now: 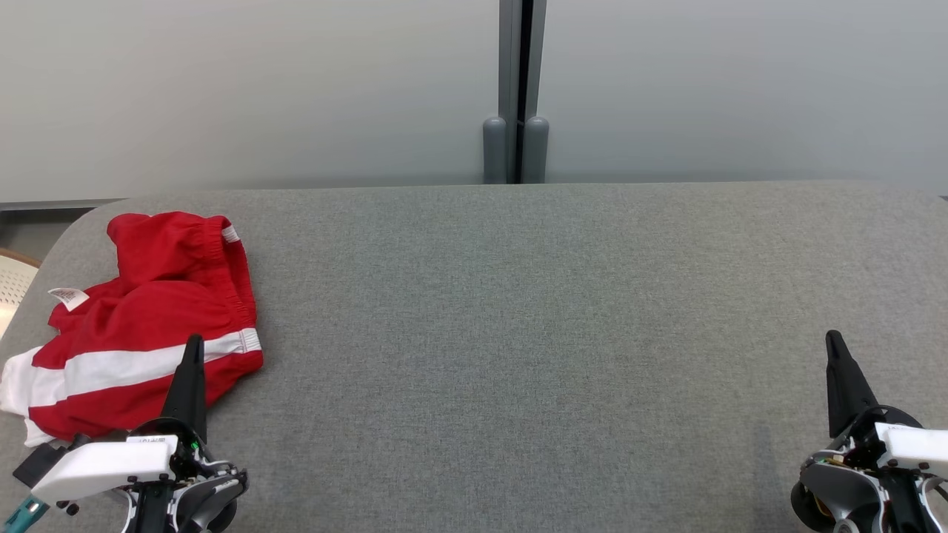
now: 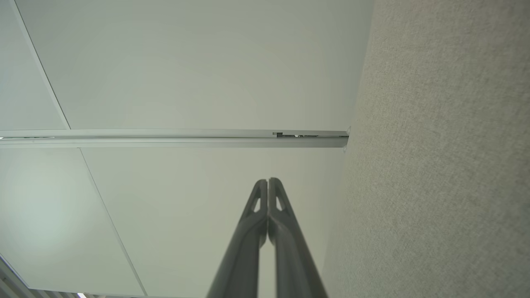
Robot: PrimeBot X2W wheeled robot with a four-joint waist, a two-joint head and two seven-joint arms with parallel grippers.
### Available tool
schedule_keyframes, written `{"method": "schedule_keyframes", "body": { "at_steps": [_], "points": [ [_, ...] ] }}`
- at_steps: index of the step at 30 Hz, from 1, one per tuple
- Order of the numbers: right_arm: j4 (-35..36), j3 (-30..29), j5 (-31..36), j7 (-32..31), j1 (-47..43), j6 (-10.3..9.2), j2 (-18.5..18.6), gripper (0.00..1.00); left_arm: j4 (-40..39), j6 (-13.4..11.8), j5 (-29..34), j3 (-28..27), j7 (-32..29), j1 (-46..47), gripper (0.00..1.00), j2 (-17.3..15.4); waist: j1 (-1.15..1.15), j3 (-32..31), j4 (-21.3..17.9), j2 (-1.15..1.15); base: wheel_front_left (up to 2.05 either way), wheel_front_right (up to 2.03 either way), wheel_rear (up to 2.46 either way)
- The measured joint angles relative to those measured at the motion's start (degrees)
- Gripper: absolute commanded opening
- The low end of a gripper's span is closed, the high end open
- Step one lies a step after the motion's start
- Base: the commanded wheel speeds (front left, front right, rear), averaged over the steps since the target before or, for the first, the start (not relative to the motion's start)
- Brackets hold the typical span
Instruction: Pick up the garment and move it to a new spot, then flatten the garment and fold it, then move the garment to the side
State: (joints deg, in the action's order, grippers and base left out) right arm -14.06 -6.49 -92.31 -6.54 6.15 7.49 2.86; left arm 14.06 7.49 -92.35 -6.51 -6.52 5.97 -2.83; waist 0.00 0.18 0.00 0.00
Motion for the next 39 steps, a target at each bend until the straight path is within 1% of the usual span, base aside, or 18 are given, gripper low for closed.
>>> {"method": "schedule_keyframes", "body": {
  "at_steps": [32, 33, 39],
  "points": [
    [0.0, 0.0, 0.0, 0.0, 0.0, 0.00, 0.0, 0.00, 0.0, 0.0, 0.0, 0.0, 0.0, 0.0, 0.00, 0.0, 0.00, 0.0, 0.0, 0.00, 0.00, 0.00, 0.00],
    [0.0, 0.0, 0.0, 0.0, 0.0, 0.00, 0.0, 1.00, 0.0, 0.0, 0.0, 0.0, 0.0, 0.0, 1.00, 0.0, 0.00, 0.0, 0.0, 0.00, 0.00, 0.00, 0.00],
    [-2.7, 0.1, 0.0, 0.0, -2.8, 0.00, -0.9, 1.00, 2.6, -0.1, 0.0, 0.2, 0.0, -3.3, 1.00, 1.1, 0.00, 0.0, 0.0, 0.00, 0.00, 0.00, 0.00]
  ]
}}
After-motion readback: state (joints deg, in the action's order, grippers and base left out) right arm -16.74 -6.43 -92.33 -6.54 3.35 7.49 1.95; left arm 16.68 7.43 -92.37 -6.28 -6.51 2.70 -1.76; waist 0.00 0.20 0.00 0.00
